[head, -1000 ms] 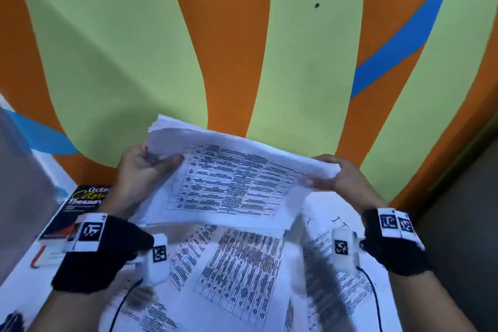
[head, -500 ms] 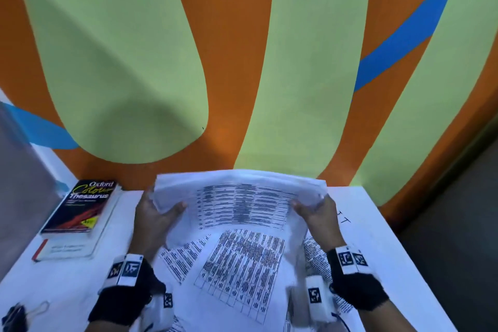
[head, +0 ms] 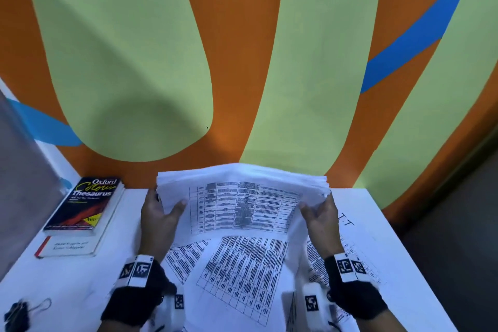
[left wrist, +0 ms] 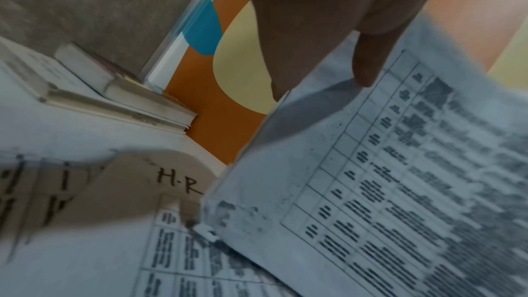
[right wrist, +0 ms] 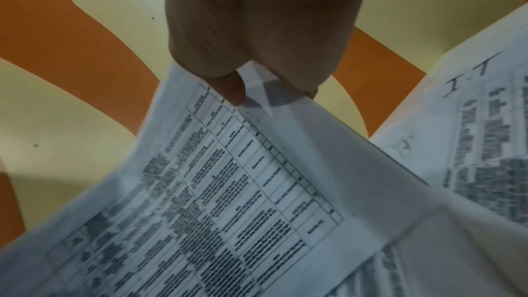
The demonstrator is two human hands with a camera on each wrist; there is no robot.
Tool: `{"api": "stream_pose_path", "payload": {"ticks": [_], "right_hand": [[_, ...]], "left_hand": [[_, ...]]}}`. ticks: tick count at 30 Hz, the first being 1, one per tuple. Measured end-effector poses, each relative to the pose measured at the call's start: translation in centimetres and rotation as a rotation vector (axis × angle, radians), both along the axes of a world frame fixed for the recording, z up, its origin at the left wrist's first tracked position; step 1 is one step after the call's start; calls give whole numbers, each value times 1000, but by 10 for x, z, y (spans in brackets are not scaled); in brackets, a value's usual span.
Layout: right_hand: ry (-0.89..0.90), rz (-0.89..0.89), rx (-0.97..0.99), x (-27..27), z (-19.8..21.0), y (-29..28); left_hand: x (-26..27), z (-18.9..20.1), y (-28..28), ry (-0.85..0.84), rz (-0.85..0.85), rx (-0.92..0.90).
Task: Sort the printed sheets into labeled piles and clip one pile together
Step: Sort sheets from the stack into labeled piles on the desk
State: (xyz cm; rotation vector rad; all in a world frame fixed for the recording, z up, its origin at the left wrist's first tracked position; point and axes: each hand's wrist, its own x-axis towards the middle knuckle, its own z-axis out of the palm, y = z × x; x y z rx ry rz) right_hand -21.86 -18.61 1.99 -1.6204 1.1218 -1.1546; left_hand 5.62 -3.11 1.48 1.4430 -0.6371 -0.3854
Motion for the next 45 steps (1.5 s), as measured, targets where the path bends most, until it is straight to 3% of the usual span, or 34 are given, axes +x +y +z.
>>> {"api": "stream_pose_path", "payload": {"ticks": [3, 8, 10, 12, 14, 17, 19, 20, 22, 24, 25, 28, 30, 32, 35, 38, 42, 45], "right_hand": [[-16, 9, -10, -2, -1, -7], [111, 71, 129, -1, -9, -9], [22, -6, 122, 0, 3, -14], [-91, -155, -44, -3, 32, -15], [-39, -27, -307, -1, 71, -7], [350, 401, -490, 27, 120, 19], [517, 400, -564, 47, 134, 23], [479, 361, -570, 52, 138, 22], [331, 283, -507, 56, 142, 17], [168, 244, -364, 51, 147, 14], [82, 247, -284, 48, 149, 14], [-125, 333, -106, 47, 152, 17], [-205, 377, -4, 52, 148, 19], [-229, 384, 56, 58, 142, 20], [-208, 404, 96, 67, 126, 11], [-80, 403, 190, 75, 97, -1], [664, 660, -114, 94, 30, 8], [1072, 902, -366, 119, -15, 21]], "left_hand": [[1, 1, -2, 43, -35, -22], [8, -10, -6, -2, -91, 140], [7, 7, -8, -35, -78, 144], [2, 37, -10, -125, -95, 126], [-6, 75, -11, -245, -156, 80], [-21, 132, -14, -510, -245, 45], [-33, 161, -13, -605, -287, 14], [-36, 169, -13, -668, -236, -2], [-34, 178, -8, -817, 25, -28], [-21, 169, -2, -724, 278, -68], [-13, 162, 2, -583, 296, -66], [-6, 133, 4, -125, -43, -20], [-14, 119, 4, 39, -242, 25], [-22, 116, 6, 3, -277, 102], [-16, 119, 10, -147, -143, 124], [3, 127, 20, -185, 25, 28], [37, 136, 42, -294, 312, 21], [49, 140, 55, -347, 399, 33]]}}
